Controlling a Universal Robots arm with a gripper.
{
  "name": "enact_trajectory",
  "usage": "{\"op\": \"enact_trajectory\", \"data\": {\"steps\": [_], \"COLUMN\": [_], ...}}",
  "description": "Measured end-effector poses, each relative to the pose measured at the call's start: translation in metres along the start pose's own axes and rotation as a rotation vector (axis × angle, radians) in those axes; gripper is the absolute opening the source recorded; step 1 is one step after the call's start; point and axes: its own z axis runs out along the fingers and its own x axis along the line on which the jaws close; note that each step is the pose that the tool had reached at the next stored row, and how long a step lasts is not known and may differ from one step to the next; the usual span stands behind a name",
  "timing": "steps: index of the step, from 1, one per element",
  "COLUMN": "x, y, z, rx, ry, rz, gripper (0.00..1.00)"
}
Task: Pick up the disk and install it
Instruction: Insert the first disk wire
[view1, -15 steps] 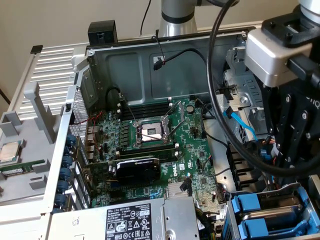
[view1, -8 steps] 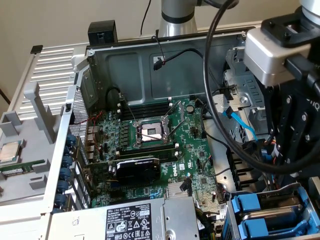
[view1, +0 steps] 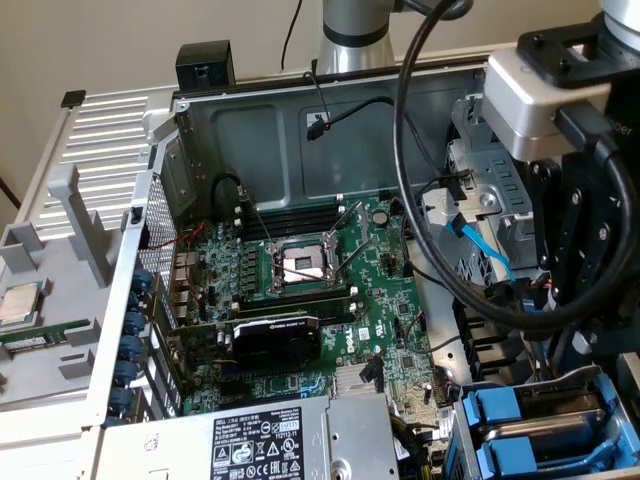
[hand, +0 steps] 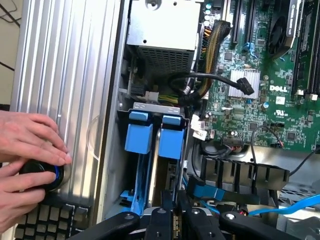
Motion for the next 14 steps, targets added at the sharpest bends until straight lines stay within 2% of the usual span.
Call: {"op": "enact_trajectory", "data": {"steps": [5, 9, 12, 14], "x": [0.0034, 0.0043, 0.0046, 0.0047], "y": [0.0003, 0.0004, 0.0004, 0.0004], "z": [0.0006, 0.0012, 0.0016, 0.002], "rx": [-0.0033, -0.0057, -0.0073, -0.0083], "ry": [-0.0016, -0.0051, -0.0101, -0.0181], "rz": [0.017, 0.039, 0.058, 0.067], "gripper": [0.16, 0.16, 0.16, 0.16]}}
